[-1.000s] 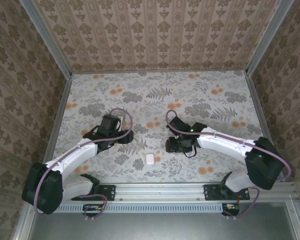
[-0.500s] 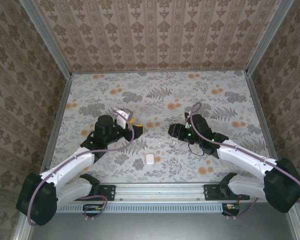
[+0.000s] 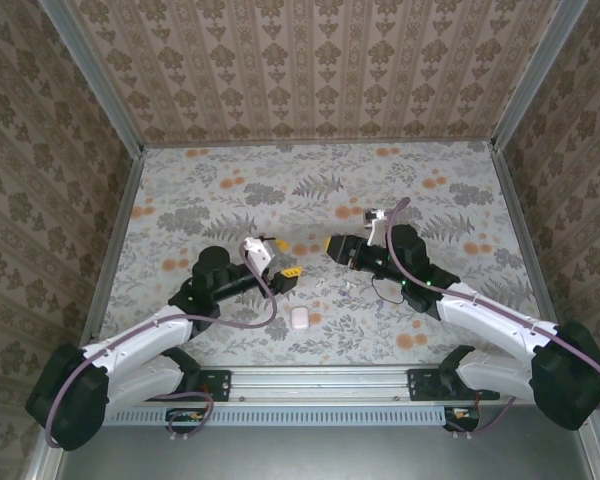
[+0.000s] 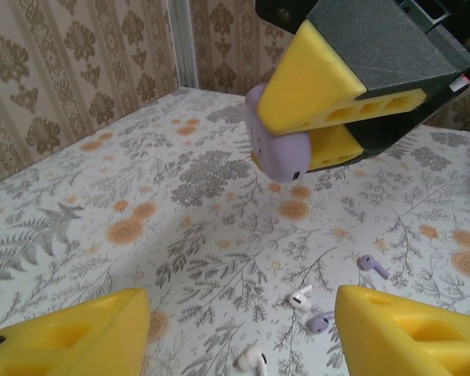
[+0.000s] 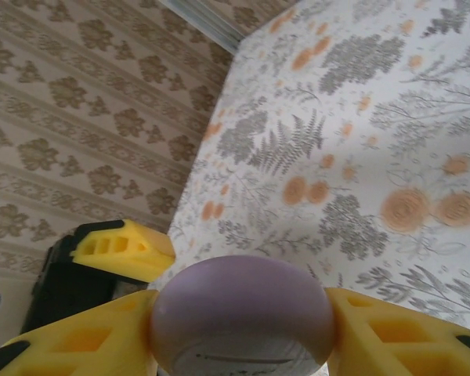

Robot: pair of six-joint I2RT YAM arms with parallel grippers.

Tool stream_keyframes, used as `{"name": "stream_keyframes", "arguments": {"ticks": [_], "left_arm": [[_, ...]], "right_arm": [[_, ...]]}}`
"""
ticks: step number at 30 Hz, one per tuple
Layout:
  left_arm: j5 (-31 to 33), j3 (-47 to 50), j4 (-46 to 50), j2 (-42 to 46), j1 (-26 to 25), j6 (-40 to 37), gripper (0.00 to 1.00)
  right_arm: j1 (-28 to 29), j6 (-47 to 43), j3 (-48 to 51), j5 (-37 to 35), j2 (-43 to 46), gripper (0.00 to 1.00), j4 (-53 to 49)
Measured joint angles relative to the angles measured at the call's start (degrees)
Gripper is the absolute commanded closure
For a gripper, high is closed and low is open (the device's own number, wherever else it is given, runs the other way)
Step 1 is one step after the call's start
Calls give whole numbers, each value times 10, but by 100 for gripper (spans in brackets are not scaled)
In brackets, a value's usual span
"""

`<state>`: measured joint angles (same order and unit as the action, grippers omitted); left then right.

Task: Insert the wireless bluetooth earbuds into the charging case

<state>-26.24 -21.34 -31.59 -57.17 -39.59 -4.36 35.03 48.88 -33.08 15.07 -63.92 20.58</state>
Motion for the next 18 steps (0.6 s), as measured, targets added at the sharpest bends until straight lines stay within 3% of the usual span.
{"name": "stream_keyframes", "arguments": {"ticks": [18], "left_arm": [[26,-1,-127,-82,-56,2,48]], "right_arm": [[30,27,20,22,-6,46,84]]}}
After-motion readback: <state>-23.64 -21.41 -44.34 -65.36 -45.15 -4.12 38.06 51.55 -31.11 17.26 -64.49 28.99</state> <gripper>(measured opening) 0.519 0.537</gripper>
